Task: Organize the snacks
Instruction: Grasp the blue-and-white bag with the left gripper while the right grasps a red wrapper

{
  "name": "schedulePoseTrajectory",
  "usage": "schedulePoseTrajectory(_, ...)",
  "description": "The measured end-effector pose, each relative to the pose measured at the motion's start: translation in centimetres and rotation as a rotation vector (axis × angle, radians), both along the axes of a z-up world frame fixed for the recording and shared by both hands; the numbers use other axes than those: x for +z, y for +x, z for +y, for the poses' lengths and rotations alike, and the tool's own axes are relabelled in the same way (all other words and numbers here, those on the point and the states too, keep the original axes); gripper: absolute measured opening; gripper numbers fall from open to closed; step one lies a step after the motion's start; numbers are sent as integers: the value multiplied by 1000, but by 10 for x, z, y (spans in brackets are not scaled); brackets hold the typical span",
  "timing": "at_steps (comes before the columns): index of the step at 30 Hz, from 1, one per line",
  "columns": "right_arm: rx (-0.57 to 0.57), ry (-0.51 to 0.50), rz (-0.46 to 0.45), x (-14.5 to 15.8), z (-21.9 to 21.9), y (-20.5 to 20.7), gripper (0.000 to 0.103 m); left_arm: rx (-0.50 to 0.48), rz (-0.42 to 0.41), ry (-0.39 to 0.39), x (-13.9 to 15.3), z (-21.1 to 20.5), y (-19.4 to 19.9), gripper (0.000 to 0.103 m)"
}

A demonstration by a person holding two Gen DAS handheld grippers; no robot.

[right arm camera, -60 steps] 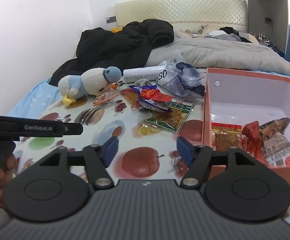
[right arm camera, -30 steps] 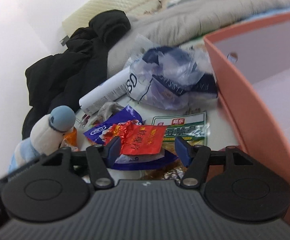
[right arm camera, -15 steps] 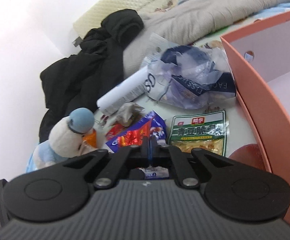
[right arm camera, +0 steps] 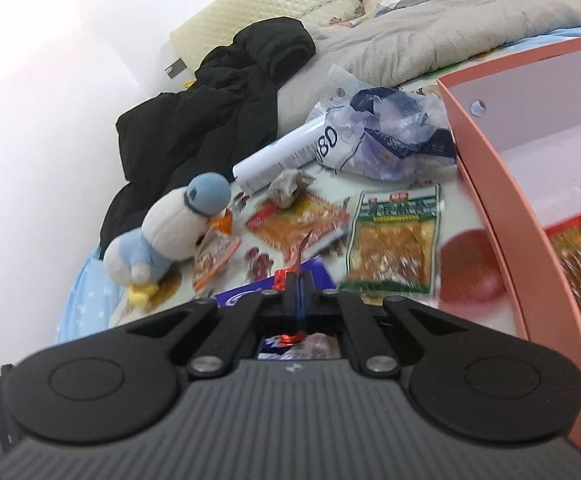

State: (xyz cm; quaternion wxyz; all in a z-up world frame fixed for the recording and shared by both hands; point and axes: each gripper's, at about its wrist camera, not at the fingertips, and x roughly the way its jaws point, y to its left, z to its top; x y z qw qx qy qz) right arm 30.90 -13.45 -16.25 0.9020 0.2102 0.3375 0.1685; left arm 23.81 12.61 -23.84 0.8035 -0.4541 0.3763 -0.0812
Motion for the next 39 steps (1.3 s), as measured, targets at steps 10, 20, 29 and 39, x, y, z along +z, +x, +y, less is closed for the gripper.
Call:
schedulePoseTrajectory(10, -7, -53, 5, -3, -9, -51, 3, -7, 33, 8, -4, 11, -70, 10)
schedulePoseTrajectory(20, -46, -131, 55, -27, -25, -87, 3, -56, 32, 23, 5, 20, -86, 10)
schedulePoseTrajectory(29, -22, -207, 95, -41, -37, -106, 3, -48, 67, 95, 12, 16, -93, 11)
schedulePoseTrajectory(39, 21, -227, 108, -46, -39, -122, 7, -27, 99, 206, 31, 18, -97, 16)
